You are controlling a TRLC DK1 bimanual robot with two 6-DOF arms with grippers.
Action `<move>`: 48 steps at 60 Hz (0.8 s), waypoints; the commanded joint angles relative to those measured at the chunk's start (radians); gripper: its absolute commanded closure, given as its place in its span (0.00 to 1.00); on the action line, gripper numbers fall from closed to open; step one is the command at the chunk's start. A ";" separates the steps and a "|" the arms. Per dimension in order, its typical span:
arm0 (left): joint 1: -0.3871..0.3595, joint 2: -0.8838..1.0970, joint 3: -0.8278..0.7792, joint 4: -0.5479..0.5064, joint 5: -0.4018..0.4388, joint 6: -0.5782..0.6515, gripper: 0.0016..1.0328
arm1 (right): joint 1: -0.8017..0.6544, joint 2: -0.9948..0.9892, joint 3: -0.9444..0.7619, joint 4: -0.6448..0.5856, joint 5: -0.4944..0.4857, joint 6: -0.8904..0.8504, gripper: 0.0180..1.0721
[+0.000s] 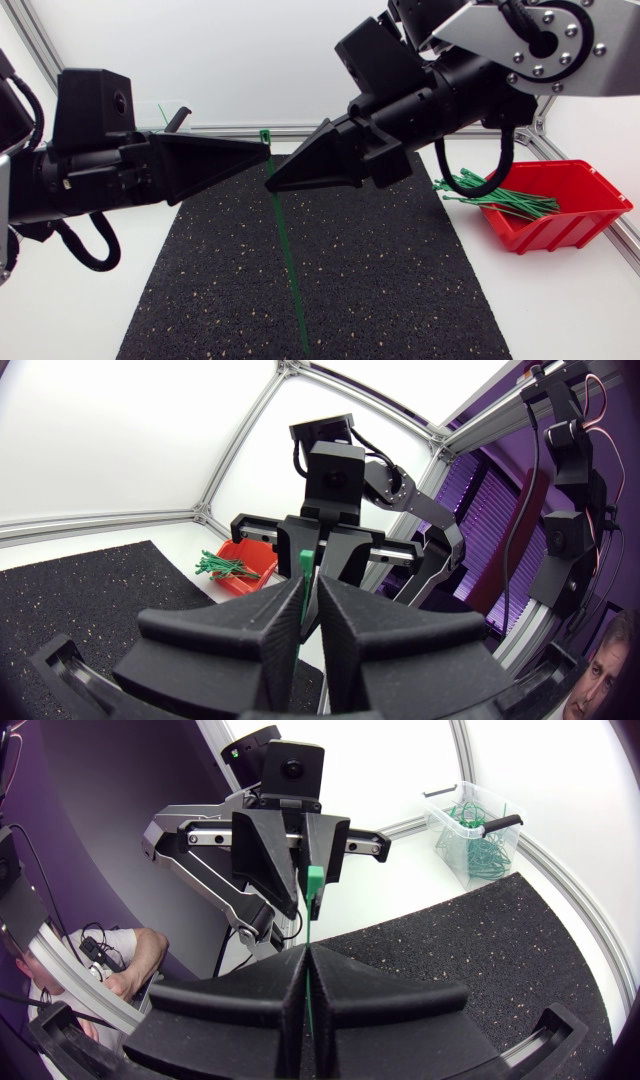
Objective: Take a green cable tie from the red box, thread the tail through the head to close it, then place it in the transparent bin on the left.
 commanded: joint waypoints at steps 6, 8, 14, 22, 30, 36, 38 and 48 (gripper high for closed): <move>-0.003 0.001 -0.024 0.016 0.002 -0.028 0.88 | -0.003 -0.018 -0.025 0.011 -0.004 0.023 0.95; -0.006 0.003 -0.024 0.016 0.002 -0.028 0.88 | -0.003 -0.019 -0.024 0.012 -0.004 0.025 0.95; -0.009 0.003 -0.024 0.016 0.002 -0.027 0.89 | -0.003 -0.022 -0.025 0.017 -0.004 0.028 0.95; -0.011 0.003 -0.027 0.016 0.002 -0.025 0.89 | -0.003 -0.027 -0.028 0.020 -0.003 0.029 0.95; -0.011 0.003 -0.027 0.016 0.002 -0.024 0.89 | -0.005 -0.029 -0.030 0.021 -0.001 0.029 0.95; -0.014 0.006 -0.027 0.016 0.002 -0.022 0.89 | -0.002 -0.029 -0.032 0.023 -0.001 0.029 0.95; -0.016 0.006 -0.027 0.016 0.002 -0.022 0.89 | -0.003 -0.029 -0.032 0.023 -0.001 0.029 0.95; -0.028 0.010 -0.025 0.016 0.000 -0.022 0.89 | 0.003 -0.027 -0.035 0.024 -0.001 0.029 0.95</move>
